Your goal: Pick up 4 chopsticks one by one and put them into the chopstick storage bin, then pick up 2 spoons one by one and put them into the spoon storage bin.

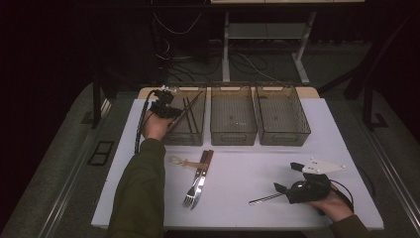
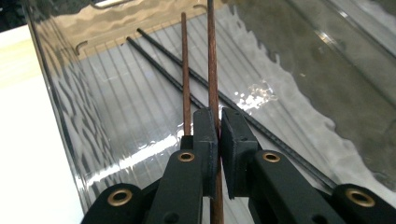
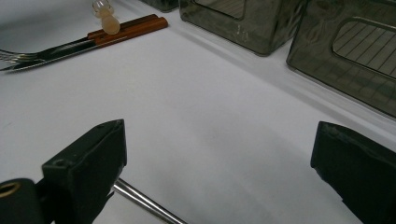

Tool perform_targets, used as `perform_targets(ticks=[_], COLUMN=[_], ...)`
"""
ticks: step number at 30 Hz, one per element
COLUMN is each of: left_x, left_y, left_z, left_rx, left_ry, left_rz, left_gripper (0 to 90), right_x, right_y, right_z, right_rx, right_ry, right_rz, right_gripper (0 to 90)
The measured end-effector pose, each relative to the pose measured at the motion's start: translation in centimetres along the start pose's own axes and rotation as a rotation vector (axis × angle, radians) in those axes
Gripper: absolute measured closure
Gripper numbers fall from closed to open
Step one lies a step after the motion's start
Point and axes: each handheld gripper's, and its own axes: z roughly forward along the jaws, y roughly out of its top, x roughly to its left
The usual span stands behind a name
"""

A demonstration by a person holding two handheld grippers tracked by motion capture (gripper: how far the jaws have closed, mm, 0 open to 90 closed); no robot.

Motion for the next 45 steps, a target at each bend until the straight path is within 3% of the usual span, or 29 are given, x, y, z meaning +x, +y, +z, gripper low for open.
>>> perform_targets(ticks=[11,15,23,30,33,36,43,45], left_x=[-0.1,-0.3,-1.3,-2.2,-2.7,-3.4,-4.6,-5.0], left_y=[0.0,0.0,-0.5,-1.3,-1.6,-2.1,-3.7,-4.2], left_z=[0.0,-0.2,-1.4,-3.2,-4.3,-5.3,-7.1,-7.5], left_rx=[-0.004,-0.014,-0.064,-0.139,-0.175,-0.201,-0.212,-0.231], left_ry=[0.009,0.0,-0.08,-0.137,-0.165,-0.167,-0.204,-0.224], left_rz=[0.003,0.028,0.098,0.105,0.12,0.14,0.183,0.175], left_gripper=[73.8,68.2,52.3,43.2,40.4,38.3,34.2,33.1], right_x=[0.0,0.0,-0.1,-0.1,-0.1,-0.1,0.0,0.0], right_y=[0.0,0.0,0.1,0.1,0.1,0.1,0.1,0.1], right_z=[0.0,0.0,-0.1,0.1,0.1,0.1,0.1,0.1], right_rx=[-0.001,-0.002,-0.002,0.01,0.012,0.012,0.01,0.009], right_ry=[0.002,0.004,0.001,0.0,0.001,0.001,0.001,0.001], right_rz=[-0.001,-0.002,0.006,0.009,0.012,0.011,0.01,0.005], right_gripper=[3.7,3.7,3.7,3.7,3.7,3.7,3.7,3.7])
